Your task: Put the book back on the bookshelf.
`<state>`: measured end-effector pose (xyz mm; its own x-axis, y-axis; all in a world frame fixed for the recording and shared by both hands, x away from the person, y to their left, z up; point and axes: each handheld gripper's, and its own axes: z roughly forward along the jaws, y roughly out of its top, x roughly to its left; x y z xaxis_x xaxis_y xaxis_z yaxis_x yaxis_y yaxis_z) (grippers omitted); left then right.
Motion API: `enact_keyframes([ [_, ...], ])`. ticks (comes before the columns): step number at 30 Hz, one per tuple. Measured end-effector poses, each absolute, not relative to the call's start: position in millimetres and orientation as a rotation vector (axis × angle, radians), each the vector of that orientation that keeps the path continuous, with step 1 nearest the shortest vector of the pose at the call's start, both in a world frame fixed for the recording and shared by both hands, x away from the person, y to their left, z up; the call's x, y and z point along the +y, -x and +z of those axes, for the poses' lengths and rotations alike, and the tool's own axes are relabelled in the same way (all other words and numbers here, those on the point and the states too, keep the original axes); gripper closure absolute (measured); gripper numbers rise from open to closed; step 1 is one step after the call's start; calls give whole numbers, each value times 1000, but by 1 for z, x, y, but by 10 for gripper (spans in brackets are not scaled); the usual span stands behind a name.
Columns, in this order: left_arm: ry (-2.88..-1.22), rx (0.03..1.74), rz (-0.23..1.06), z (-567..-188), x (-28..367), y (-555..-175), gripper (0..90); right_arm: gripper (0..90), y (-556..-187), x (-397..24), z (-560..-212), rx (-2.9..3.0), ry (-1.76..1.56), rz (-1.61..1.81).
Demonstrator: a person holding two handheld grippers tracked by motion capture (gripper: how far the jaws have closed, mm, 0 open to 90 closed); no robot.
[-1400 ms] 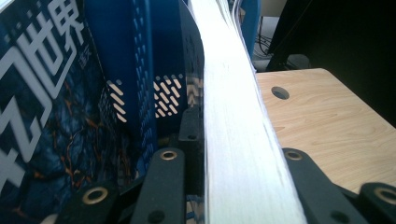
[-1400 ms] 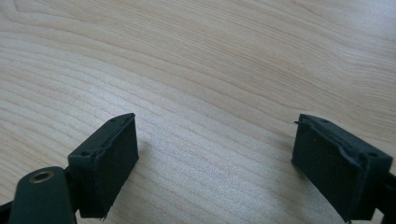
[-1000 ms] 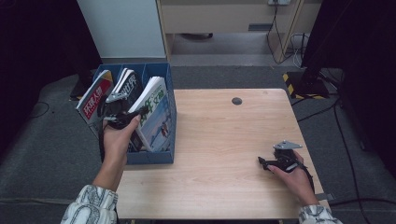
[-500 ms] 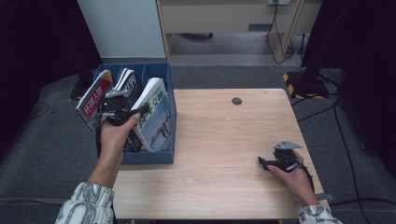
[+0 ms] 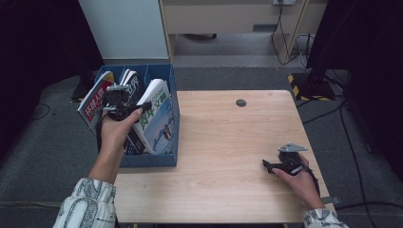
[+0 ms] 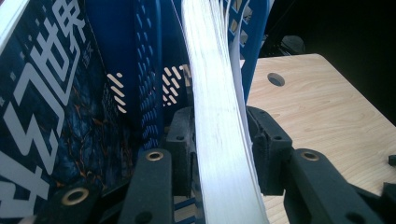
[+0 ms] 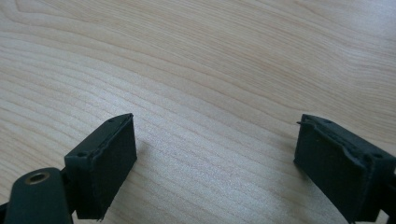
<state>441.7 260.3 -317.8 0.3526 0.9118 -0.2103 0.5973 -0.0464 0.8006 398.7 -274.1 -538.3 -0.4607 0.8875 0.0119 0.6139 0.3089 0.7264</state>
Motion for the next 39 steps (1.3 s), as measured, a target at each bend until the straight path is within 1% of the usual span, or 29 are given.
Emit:
enact_keyframes([
  [3, -1749, 1344, 450, -318, 259, -442, 703, 129, -398, -274, -538, 2189, -1341, 954],
  [5, -1755, 1339, 461, -318, 258, -441, 718, 128, -398, -274, -538, 2190, -1340, 954],
  [10, -1733, 1341, 445, -320, 260, -441, 708, 127, -399, -274, -538, 2190, -1334, 954],
  [16, -1765, 1337, 457, -321, 259, -439, 672, 127, -399, -274, -538, 2192, -1331, 955],
  [17, -1763, 1336, 461, -321, 260, -438, 674, 127, -399, -274, -538, 2194, -1330, 954],
  [19, -1754, 1330, 457, -322, 259, -438, 714, 127, -399, -274, -538, 2195, -1329, 954],
  [21, -1755, 1331, 465, -322, 259, -437, 724, 127, -399, -274, -538, 2198, -1325, 952],
  [35, -1748, 1322, 475, -317, 257, -439, 733, 125, -399, -274, -538, 2197, -1328, 954],
  [39, -1731, 1326, 497, -314, 259, -441, 733, 125, -399, -274, -538, 2197, -1327, 954],
])
